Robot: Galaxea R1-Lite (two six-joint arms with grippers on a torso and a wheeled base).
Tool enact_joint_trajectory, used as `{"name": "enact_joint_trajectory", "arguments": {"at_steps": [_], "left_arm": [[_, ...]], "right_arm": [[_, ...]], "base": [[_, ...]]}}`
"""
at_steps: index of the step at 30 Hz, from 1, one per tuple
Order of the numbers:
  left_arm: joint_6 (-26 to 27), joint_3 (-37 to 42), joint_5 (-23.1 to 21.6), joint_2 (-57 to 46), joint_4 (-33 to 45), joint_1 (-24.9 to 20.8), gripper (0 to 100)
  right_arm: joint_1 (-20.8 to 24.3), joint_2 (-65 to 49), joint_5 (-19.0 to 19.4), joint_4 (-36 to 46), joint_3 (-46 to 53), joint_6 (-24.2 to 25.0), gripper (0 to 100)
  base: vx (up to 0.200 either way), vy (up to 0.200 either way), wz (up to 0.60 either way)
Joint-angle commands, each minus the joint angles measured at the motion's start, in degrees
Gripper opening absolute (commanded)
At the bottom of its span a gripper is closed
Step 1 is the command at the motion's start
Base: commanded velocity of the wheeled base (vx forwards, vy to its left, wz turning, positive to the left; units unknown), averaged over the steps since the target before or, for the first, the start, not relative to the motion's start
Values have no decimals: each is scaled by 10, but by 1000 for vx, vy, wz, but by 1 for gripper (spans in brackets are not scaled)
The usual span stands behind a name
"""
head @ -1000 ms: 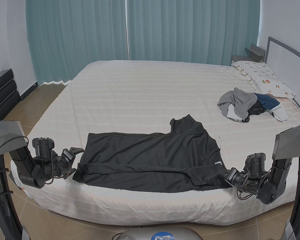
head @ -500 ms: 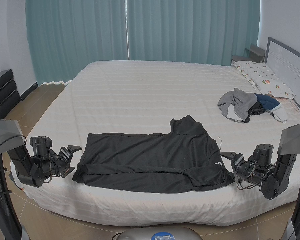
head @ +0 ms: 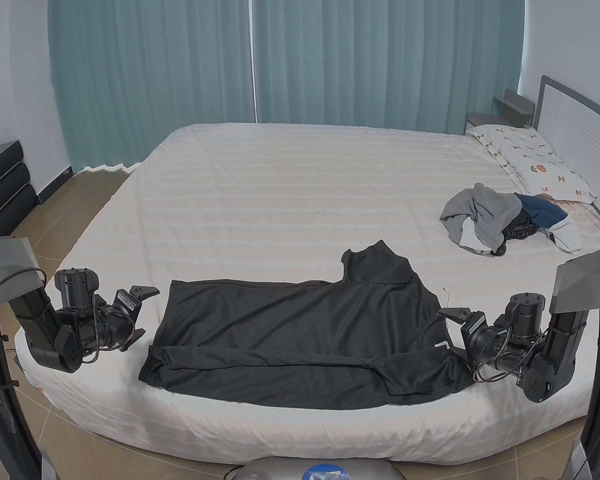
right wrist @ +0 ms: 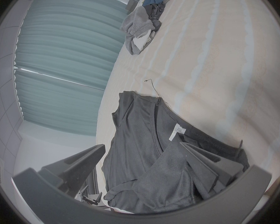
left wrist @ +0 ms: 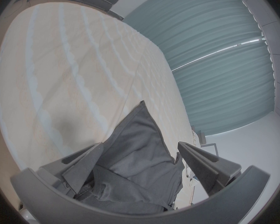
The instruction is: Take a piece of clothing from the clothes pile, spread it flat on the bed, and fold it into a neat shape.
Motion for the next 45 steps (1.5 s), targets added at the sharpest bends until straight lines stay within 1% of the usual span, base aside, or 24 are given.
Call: {"name": "enact_joint_trajectory", "arguments": {"at_steps": [1, 3, 4, 5, 9, 11, 12, 13, 16, 17, 18, 22, 24, 25, 27, 29, 31, 32, 33, 34, 39, 43, 45], "left_arm": [[8, 25, -24, -61, 6, 18, 100], [27, 37, -44, -63, 9, 17, 100], [37, 40, -46, -63, 10, 17, 100], [58, 46, -50, -61, 12, 16, 100], [119, 62, -52, -47, 22, 6, 100], [137, 73, -52, -46, 24, -1, 100], [137, 73, -52, -46, 24, -1, 100], [160, 89, -52, -51, 27, -14, 100], [192, 114, -46, -52, 26, -28, 100], [192, 114, -46, -52, 26, -28, 100], [207, 137, -39, -72, 25, -50, 100], [205, 158, -33, -107, 30, -87, 100], [205, 158, -33, -107, 30, -87, 100], [202, 159, -32, -100, 30, -107, 100], [202, 155, -32, -71, 27, -115, 100], [204, 148, -27, -44, 21, -121, 100], [204, 138, -5, -28, 16, -124, 100], [204, 138, -5, -28, 16, -124, 100], [204, 128, 12, -17, 16, -130, 100], [204, 125, 18, -11, 16, -135, 100], [201, 111, 24, -4, 16, -146, 100], [171, 81, 27, 12, 21, -147, 100], [165, 77, 32, 14, 18, -151, 100]], "right_arm": [[0, 4, 0, 0, 1, -1, 100], [1, 8, -1, -1, 1, -2, 100], [1, 9, -1, -1, 0, -2, 100], [2, 10, -1, -1, 1, -2, 100], [2, 10, -1, -1, 1, -3, 100], [3, 11, -1, -1, 1, -4, 100], [3, 11, -1, -1, 1, -4, 100], [4, 11, -1, -1, 1, -4, 100], [4, 11, -1, -1, 1, -5, 100], [4, 11, -1, -1, 1, -5, 100], [4, 11, -1, -1, 1, -5, 100], [5, 11, -1, -1, 1, -5, 100], [5, 11, -1, -1, 1, -5, 100], [5, 11, -1, -1, 1, -7, 100], [6, 11, -1, -1, 1, -7, 100], [6, 11, -1, -1, 1, -7, 100], [6, 12, -1, -1, 1, -7, 100], [6, 12, -1, -1, 1, -7, 100], [6, 12, -2, -1, 1, -7, 100], [6, 15, -2, -1, 1, -7, 100], [7, 16, -3, -1, 1, -9, 100], [8, 19, -3, -1, 1, -13, 100], [8, 19, -3, -1, 1, -13, 100]], "base": [[0, 0, 0], [0, 0, 0], [0, 0, 0], [0, 0, 0], [0, 0, 0], [0, 0, 0], [0, 0, 0], [0, 0, 0], [0, 0, 0], [0, 0, 0], [0, 0, 0], [0, 0, 0], [0, 0, 0], [0, 0, 0], [0, 0, 0], [0, 0, 0], [0, 0, 0], [0, 0, 0], [0, 0, 0], [0, 0, 0], [0, 0, 0], [0, 0, 0], [0, 0, 0]]}}
